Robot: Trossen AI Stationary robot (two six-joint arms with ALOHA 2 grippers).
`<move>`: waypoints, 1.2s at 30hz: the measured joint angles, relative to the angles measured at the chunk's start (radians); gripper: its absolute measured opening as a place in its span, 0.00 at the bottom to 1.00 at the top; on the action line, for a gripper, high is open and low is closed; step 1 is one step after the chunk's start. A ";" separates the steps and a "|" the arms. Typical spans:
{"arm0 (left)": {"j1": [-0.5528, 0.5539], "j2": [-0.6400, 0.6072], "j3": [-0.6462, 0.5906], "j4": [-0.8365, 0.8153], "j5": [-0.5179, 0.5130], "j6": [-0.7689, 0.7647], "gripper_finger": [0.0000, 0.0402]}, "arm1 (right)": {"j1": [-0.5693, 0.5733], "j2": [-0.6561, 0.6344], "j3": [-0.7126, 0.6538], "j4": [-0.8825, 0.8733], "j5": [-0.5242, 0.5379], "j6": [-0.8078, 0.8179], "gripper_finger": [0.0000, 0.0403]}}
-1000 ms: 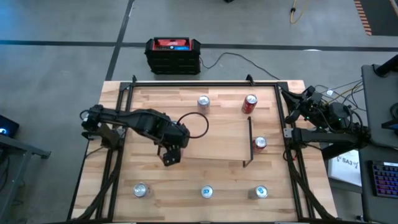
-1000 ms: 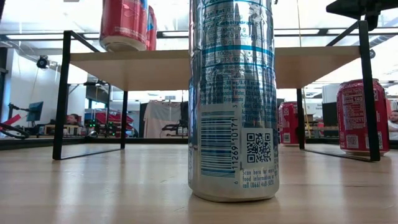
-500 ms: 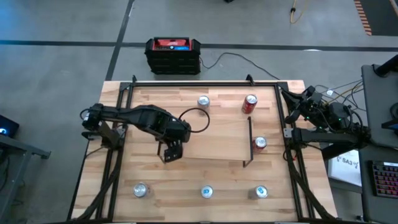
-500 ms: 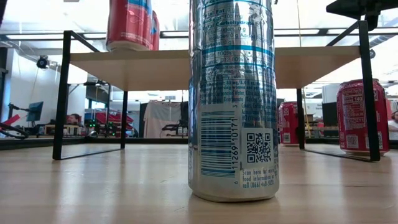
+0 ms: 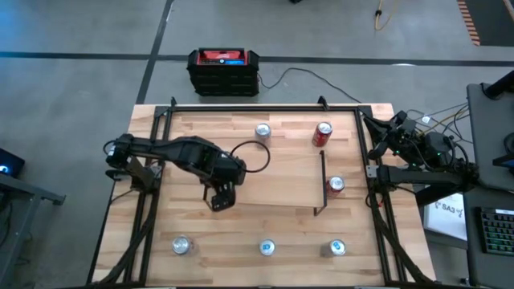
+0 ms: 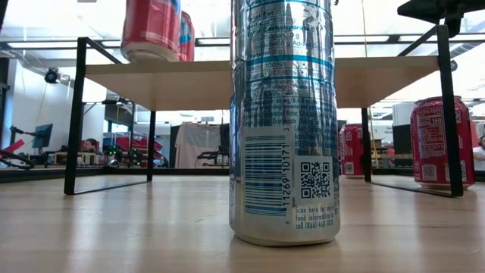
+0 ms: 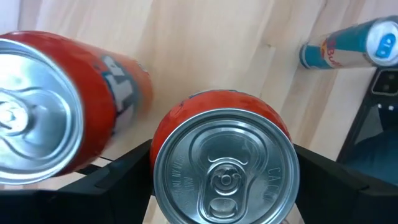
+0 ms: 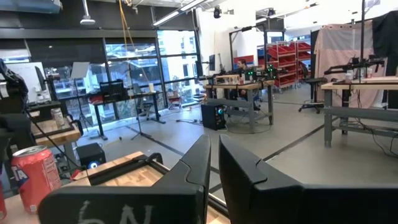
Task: Place canned beverage on shelf
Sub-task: Put the orange soda can on the shelf
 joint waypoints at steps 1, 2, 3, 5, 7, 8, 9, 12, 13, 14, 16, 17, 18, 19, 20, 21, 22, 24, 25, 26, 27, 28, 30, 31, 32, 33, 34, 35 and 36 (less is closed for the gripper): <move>0.000 0.000 0.000 0.000 0.000 -0.002 0.75 | 0.000 0.000 0.000 0.000 0.000 0.000 0.06; 0.001 0.002 0.000 0.000 0.000 -0.003 0.75 | 0.000 0.000 0.000 0.000 0.000 0.000 0.06; 0.001 0.005 0.000 0.000 -0.001 -0.003 0.75 | 0.000 0.000 0.000 0.000 0.000 0.000 0.06; -0.001 0.010 -0.004 0.002 0.000 -0.003 0.75 | 0.000 0.000 0.000 0.000 0.000 0.000 0.06; -0.002 0.014 -0.014 0.005 -0.001 -0.001 0.75 | 0.000 0.000 0.000 0.000 0.000 0.000 0.06; -0.003 0.011 -0.023 0.008 -0.001 0.000 0.75 | 0.000 0.000 0.000 0.000 0.000 0.000 0.06; -0.003 0.009 -0.030 0.010 -0.001 0.000 0.75 | 0.000 0.000 0.000 0.000 0.000 0.000 0.06; -0.003 0.002 -0.044 0.010 -0.001 0.000 0.76 | 0.000 0.000 0.000 0.000 0.000 0.000 0.06; -0.003 0.001 -0.046 0.010 -0.002 0.000 0.76 | 0.000 0.000 0.000 0.000 0.000 0.000 0.06; -0.003 0.001 -0.046 0.009 -0.005 0.000 0.76 | 0.000 0.000 0.000 0.000 0.000 0.000 0.06; -0.003 0.000 -0.047 0.008 -0.008 0.000 0.76 | 0.000 0.000 0.000 0.000 0.000 0.000 0.06; -0.003 0.000 -0.047 0.007 -0.009 0.000 0.76 | 0.000 0.000 0.000 0.000 0.000 0.000 0.06; -0.003 -0.002 -0.047 0.007 -0.009 0.000 0.76 | 0.000 0.000 0.000 0.000 0.000 0.000 0.06; -0.003 -0.003 -0.047 0.006 -0.009 0.000 0.76 | 0.000 0.000 0.000 0.000 0.000 0.000 0.06; -0.003 -0.003 -0.047 0.004 -0.009 0.000 0.76 | 0.000 0.000 0.000 0.000 0.000 0.000 0.06; -0.003 -0.004 -0.047 0.003 -0.010 0.000 0.76 | 0.000 0.000 0.000 0.000 0.000 0.000 0.06; -0.003 -0.005 -0.048 0.002 -0.012 0.000 0.76 | 0.000 0.000 0.000 0.000 0.000 0.000 0.06; -0.003 -0.005 -0.048 0.000 -0.014 0.000 0.76 | 0.000 0.000 0.000 0.000 0.000 0.000 0.06; -0.003 -0.005 -0.049 0.000 -0.015 0.000 0.76 | 0.000 0.000 0.000 0.000 0.000 0.000 0.06; -0.003 -0.005 -0.049 0.000 -0.017 0.000 0.76 | 0.000 0.000 0.000 0.000 0.000 0.000 0.06; -0.003 -0.005 -0.049 0.000 -0.020 0.000 0.76 | 0.000 0.000 0.000 0.000 0.000 0.000 0.06; -0.003 -0.005 -0.049 0.000 -0.024 -0.001 0.76 | 0.000 0.000 0.000 0.000 0.000 0.000 0.06; -0.003 -0.005 -0.049 -0.001 -0.035 -0.001 0.76 | 0.000 0.000 0.000 0.000 0.000 0.000 0.06; -0.003 -0.005 -0.049 -0.002 -0.036 -0.003 0.76 | 0.000 0.000 0.000 0.000 0.000 0.000 0.06; -0.002 -0.005 -0.050 -0.002 -0.037 -0.004 0.76 | 0.000 0.000 0.000 0.000 0.000 0.000 0.06; -0.002 -0.005 -0.050 -0.002 -0.037 -0.005 0.77 | 0.000 0.000 0.000 0.000 0.000 0.000 0.06; -0.003 -0.005 -0.050 -0.002 -0.038 -0.008 0.78 | 0.000 0.000 0.000 0.000 0.000 0.000 0.06; -0.003 -0.005 -0.050 -0.003 -0.038 -0.008 0.79 | 0.000 0.000 0.000 0.000 0.000 0.000 0.06; -0.003 -0.005 -0.050 -0.004 -0.036 -0.009 0.80 | 0.000 0.000 0.000 0.000 0.000 0.000 0.06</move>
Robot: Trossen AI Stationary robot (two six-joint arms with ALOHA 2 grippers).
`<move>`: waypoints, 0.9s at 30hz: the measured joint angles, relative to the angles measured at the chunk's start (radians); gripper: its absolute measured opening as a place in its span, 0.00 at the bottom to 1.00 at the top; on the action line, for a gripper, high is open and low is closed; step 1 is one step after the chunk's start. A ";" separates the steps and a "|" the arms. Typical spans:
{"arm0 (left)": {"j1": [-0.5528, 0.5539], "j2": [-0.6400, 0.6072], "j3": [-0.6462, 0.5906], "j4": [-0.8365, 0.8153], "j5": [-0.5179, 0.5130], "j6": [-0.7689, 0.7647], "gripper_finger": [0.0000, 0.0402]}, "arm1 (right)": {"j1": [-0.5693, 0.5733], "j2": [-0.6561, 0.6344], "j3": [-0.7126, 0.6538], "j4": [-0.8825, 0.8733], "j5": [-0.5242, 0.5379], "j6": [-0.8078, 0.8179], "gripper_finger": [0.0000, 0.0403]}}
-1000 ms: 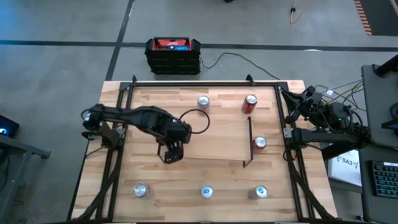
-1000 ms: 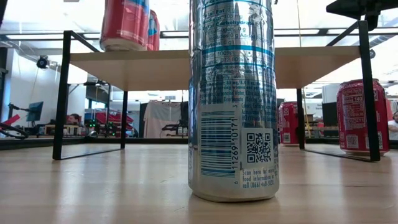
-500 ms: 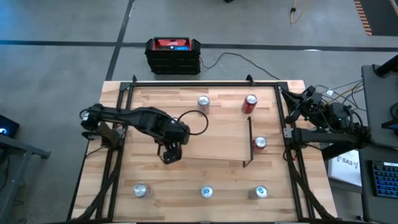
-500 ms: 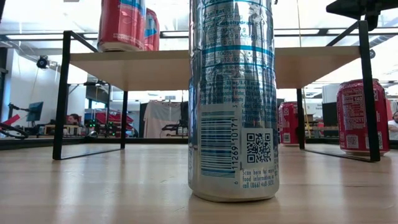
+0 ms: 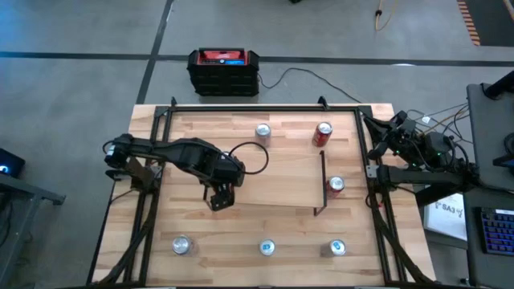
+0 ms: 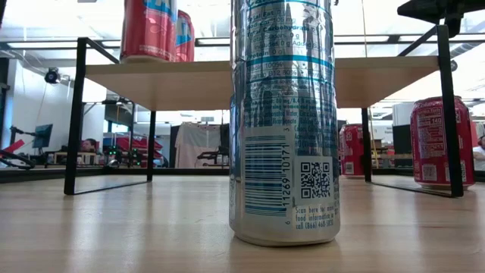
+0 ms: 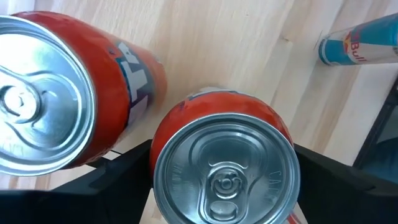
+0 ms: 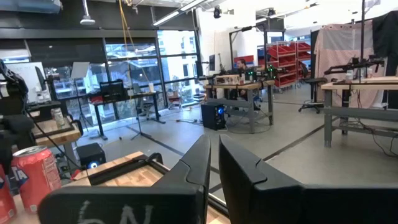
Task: Place canned beverage on shelf
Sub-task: Put the orange soda can on the shelf
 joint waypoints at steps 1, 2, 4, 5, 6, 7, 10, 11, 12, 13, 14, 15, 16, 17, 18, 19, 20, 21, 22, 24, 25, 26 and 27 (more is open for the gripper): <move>0.000 0.000 -0.002 -0.004 0.000 -0.001 0.81 | 0.000 0.000 0.000 0.000 0.000 0.000 0.06; 0.000 0.001 -0.004 -0.005 0.000 -0.002 0.83 | 0.000 0.000 0.000 0.000 0.000 0.000 0.06; 0.000 0.002 -0.004 -0.002 0.001 -0.014 0.84 | 0.000 0.000 0.000 0.000 0.000 0.000 0.06; 0.000 0.002 -0.004 -0.003 0.001 -0.018 0.85 | 0.000 0.000 0.000 0.000 0.000 0.000 0.06; 0.000 0.001 -0.003 -0.003 0.001 -0.019 0.85 | 0.000 0.000 0.000 0.000 0.000 0.000 0.06; 0.000 0.000 -0.003 -0.002 0.001 -0.019 0.85 | 0.000 0.000 0.000 0.000 0.000 0.000 0.06; 0.000 0.000 -0.002 0.001 0.001 -0.025 0.85 | 0.000 0.000 0.000 0.000 0.000 0.000 0.06; 0.000 0.000 0.002 0.000 0.001 -0.029 0.84 | 0.000 0.000 0.000 0.000 0.000 0.000 0.06; -0.001 0.000 0.010 0.001 0.002 -0.036 0.84 | 0.000 0.000 0.000 0.000 0.000 0.000 0.06; -0.003 -0.001 0.019 0.002 0.002 -0.043 0.84 | 0.000 0.000 0.000 0.000 0.000 0.000 0.06; -0.005 -0.001 0.033 0.000 0.001 -0.047 0.84 | 0.000 0.000 0.000 0.000 0.000 0.000 0.06; -0.008 -0.001 0.048 0.001 0.001 -0.048 0.84 | 0.000 0.000 0.000 0.000 0.000 0.000 0.06; -0.011 -0.002 0.063 0.003 0.001 -0.050 0.84 | 0.000 0.000 0.000 0.000 0.000 0.000 0.06; -0.013 -0.003 0.080 0.002 -0.001 -0.053 0.84 | 0.000 0.000 0.000 0.000 0.000 0.000 0.06; -0.015 -0.004 0.097 0.002 -0.004 -0.053 0.84 | 0.000 0.000 0.000 0.000 0.000 0.000 0.06; -0.016 -0.004 0.113 0.003 -0.006 -0.053 0.84 | 0.000 0.000 0.000 0.000 0.000 0.000 0.06; -0.018 -0.005 0.128 0.003 -0.011 -0.053 0.84 | 0.000 0.000 0.000 0.000 0.000 0.000 0.06; -0.020 -0.005 0.142 0.003 -0.025 -0.053 0.84 | 0.000 0.000 0.000 0.000 0.000 0.000 0.06; -0.022 -0.005 0.153 0.004 -0.042 -0.053 0.84 | 0.000 0.000 0.000 0.000 0.000 0.000 0.06; -0.026 -0.006 0.168 0.004 -0.077 -0.047 0.84 | 0.000 0.000 0.000 0.000 0.000 0.000 0.06; -0.028 -0.008 0.172 0.004 -0.091 -0.045 0.84 | 0.000 0.000 0.000 0.000 0.000 0.000 0.06; -0.029 -0.011 0.172 0.003 -0.102 -0.044 0.84 | 0.000 0.000 0.000 0.000 0.000 0.000 0.06; -0.030 -0.016 0.170 0.004 -0.109 -0.044 0.84 | 0.000 0.000 0.000 0.000 0.000 0.000 0.06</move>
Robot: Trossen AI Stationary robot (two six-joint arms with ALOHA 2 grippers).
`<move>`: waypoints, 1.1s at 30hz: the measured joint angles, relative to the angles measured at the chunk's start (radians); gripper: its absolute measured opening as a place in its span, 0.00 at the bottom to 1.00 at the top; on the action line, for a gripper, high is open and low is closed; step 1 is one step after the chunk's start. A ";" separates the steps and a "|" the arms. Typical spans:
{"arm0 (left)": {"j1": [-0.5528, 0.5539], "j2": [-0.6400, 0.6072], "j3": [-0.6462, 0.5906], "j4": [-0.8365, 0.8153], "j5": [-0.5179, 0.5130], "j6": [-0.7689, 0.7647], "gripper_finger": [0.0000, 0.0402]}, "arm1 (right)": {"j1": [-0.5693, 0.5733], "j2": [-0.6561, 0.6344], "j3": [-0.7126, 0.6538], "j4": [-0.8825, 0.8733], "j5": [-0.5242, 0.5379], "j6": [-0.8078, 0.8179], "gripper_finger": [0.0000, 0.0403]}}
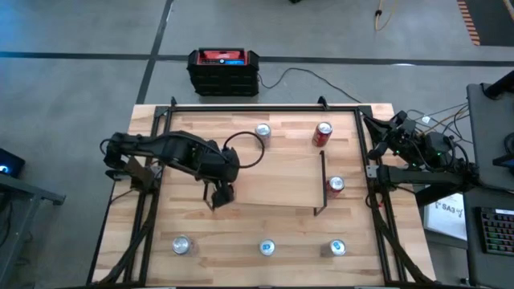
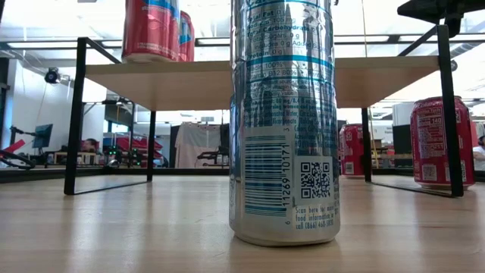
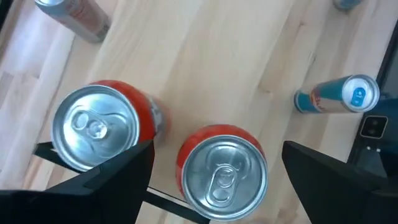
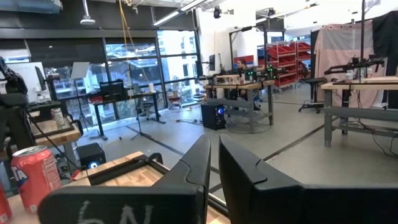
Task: Place canned beverage on shelf
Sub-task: Put the orange soda can on the shelf
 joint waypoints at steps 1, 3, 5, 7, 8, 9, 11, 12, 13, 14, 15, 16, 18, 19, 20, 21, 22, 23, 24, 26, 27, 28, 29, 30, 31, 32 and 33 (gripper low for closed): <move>0.000 -0.005 -0.005 0.000 -0.001 0.000 0.84 | 0.000 0.000 0.000 0.000 0.000 0.000 0.06; -0.006 -0.018 -0.019 0.000 -0.002 0.000 0.84 | 0.000 0.000 0.000 0.000 0.000 0.000 0.06; -0.019 -0.032 -0.032 0.000 -0.003 0.002 0.84 | 0.000 0.000 0.000 0.000 0.000 0.000 0.06; -0.037 -0.049 -0.041 -0.001 -0.007 0.016 0.84 | 0.000 0.000 0.000 0.000 0.000 0.000 0.06; -0.048 -0.055 -0.042 -0.001 -0.019 0.030 0.84 | 0.000 0.000 0.000 0.000 0.000 0.000 0.06; -0.060 -0.059 -0.042 -0.001 -0.033 0.048 0.83 | 0.000 0.000 0.000 0.000 0.000 0.000 0.06; -0.086 -0.061 -0.038 -0.001 -0.068 0.082 0.81 | 0.000 0.000 0.000 0.000 0.000 0.000 0.06; -0.097 -0.060 -0.035 0.000 -0.080 0.092 0.80 | 0.000 0.000 0.000 0.000 0.000 0.000 0.06; -0.107 -0.060 -0.029 -0.001 -0.090 0.097 0.79 | 0.000 0.000 0.000 0.000 0.000 0.000 0.06; -0.117 -0.060 -0.023 0.001 -0.096 0.098 0.78 | 0.000 0.000 0.000 0.000 0.000 0.000 0.06; -0.126 -0.060 -0.019 0.004 -0.098 0.097 0.77 | 0.000 0.000 0.000 0.000 0.000 0.000 0.06; -0.135 -0.061 -0.019 0.007 -0.099 0.094 0.76 | 0.000 0.000 0.000 0.000 0.000 0.000 0.06; -0.158 -0.060 -0.019 0.023 -0.099 0.073 0.73 | 0.000 0.000 0.000 0.000 0.000 0.000 0.06; -0.172 -0.059 -0.019 0.031 -0.099 0.060 0.72 | 0.000 0.000 0.000 0.000 0.000 0.000 0.06; -0.187 -0.057 -0.019 0.037 -0.099 0.046 0.70 | 0.000 0.000 0.000 0.000 0.000 0.000 0.06; -0.202 -0.055 -0.019 0.044 -0.099 0.036 0.69 | 0.000 0.000 0.000 0.000 0.000 0.000 0.06; -0.218 -0.053 -0.019 0.050 -0.099 0.026 0.68 | 0.000 0.000 0.000 0.000 0.000 0.000 0.06; -0.233 -0.047 -0.019 0.051 -0.100 0.016 0.67 | 0.000 0.000 0.000 0.000 0.000 0.000 0.06; -0.247 -0.040 -0.019 0.049 -0.106 0.003 0.66 | 0.000 0.000 0.000 0.000 0.000 0.000 0.06; -0.274 -0.024 -0.019 0.048 -0.130 -0.021 0.63 | 0.000 0.000 0.000 0.000 0.000 0.000 0.06; -0.287 -0.017 -0.020 0.047 -0.146 -0.029 0.62 | 0.000 0.000 0.000 0.000 0.000 0.000 0.06; -0.298 -0.010 -0.020 0.047 -0.163 -0.036 0.60 | 0.000 0.000 0.000 0.000 0.000 0.000 0.06; -0.309 -0.003 -0.020 0.047 -0.178 -0.040 0.59 | 0.000 0.000 0.000 0.000 0.000 0.000 0.06; -0.316 0.007 -0.020 0.049 -0.191 -0.046 0.58 | 0.000 0.000 0.000 0.000 0.000 0.000 0.06; -0.321 0.017 -0.020 0.048 -0.203 -0.051 0.56 | 0.000 0.000 0.000 0.000 0.000 0.000 0.06; -0.325 0.029 -0.020 0.047 -0.208 -0.054 0.55 | 0.000 0.000 0.000 0.000 0.000 0.000 0.06; -0.325 0.043 -0.020 0.044 -0.208 -0.055 0.54 | 0.000 0.000 0.000 0.000 0.000 0.000 0.06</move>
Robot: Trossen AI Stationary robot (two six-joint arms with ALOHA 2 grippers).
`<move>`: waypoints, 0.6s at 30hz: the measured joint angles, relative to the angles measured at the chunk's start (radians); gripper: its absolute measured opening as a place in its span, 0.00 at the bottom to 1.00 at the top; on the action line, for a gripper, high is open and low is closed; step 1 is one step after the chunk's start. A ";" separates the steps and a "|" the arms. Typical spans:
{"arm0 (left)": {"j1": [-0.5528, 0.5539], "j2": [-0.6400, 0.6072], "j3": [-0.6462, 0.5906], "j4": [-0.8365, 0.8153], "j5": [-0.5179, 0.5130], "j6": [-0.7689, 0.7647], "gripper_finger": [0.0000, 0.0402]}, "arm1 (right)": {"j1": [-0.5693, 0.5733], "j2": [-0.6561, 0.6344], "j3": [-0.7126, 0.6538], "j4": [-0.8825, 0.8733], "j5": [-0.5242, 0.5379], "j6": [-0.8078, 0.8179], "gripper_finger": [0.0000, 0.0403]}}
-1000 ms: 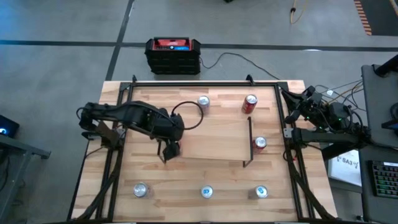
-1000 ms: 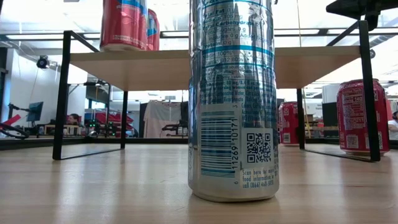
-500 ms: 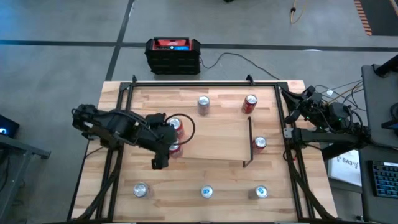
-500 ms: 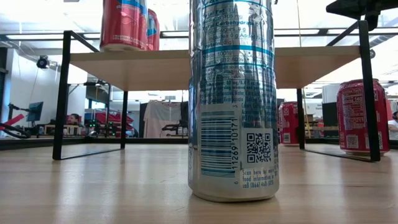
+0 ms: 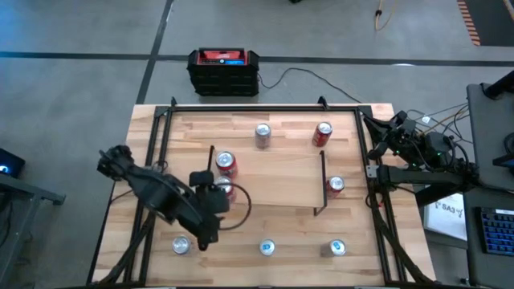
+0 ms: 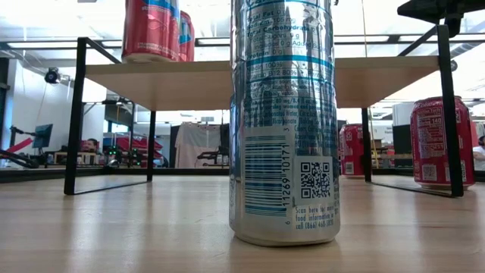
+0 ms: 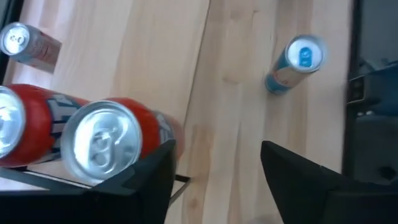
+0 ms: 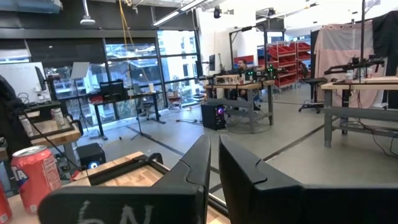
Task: Place canned beverage on shelf
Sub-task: Put the orange soda can on the shelf
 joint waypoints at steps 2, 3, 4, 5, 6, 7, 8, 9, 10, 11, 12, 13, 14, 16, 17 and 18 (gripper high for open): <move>0.002 0.025 0.000 -0.017 -0.004 -0.010 0.52 | 0.000 0.000 0.000 0.000 0.000 0.000 0.06; 0.002 0.039 0.000 -0.035 -0.004 -0.021 0.51 | 0.000 0.000 0.000 0.000 0.000 0.000 0.06; 0.007 0.051 -0.001 -0.048 -0.004 -0.031 0.50 | 0.000 0.000 0.000 0.000 0.000 0.000 0.06; 0.011 0.062 -0.001 -0.045 -0.004 -0.033 0.49 | 0.000 0.000 0.000 0.000 0.000 0.000 0.06; 0.012 0.070 -0.004 -0.040 -0.005 -0.031 0.49 | 0.000 0.000 0.000 0.000 0.000 0.000 0.06; 0.013 0.077 -0.006 -0.045 -0.004 -0.031 0.49 | 0.000 0.000 0.000 0.000 0.000 0.000 0.06; 0.015 0.083 -0.007 -0.044 -0.004 -0.031 0.49 | 0.000 0.000 0.000 0.000 0.000 0.000 0.06; 0.016 0.085 -0.007 -0.043 -0.004 -0.031 0.49 | 0.000 0.000 0.000 -0.001 0.000 0.000 0.06; 0.016 0.085 -0.007 -0.044 -0.004 -0.033 0.49 | 0.000 0.000 0.000 -0.001 0.000 0.000 0.06; 0.016 0.084 -0.007 -0.044 -0.004 -0.037 0.49 | 0.000 0.000 0.000 0.000 0.000 0.000 0.06; 0.017 0.084 -0.007 -0.044 -0.004 -0.044 0.49 | 0.000 0.000 0.000 0.000 0.000 0.000 0.06; 0.017 0.084 -0.008 -0.044 -0.004 -0.051 0.49 | 0.000 0.000 0.000 0.000 0.000 0.000 0.06; 0.017 0.084 -0.008 -0.044 -0.004 -0.058 0.49 | 0.000 0.000 0.000 0.000 0.000 0.000 0.06; 0.017 0.084 -0.008 -0.044 -0.004 -0.069 0.49 | 0.000 0.000 0.000 0.000 0.000 0.000 0.06; 0.017 0.084 -0.008 -0.044 -0.004 -0.074 0.49 | 0.000 0.000 0.000 0.000 0.000 0.000 0.06; 0.017 0.084 -0.008 -0.044 -0.004 -0.076 0.49 | 0.000 0.000 0.000 0.000 0.000 0.000 0.06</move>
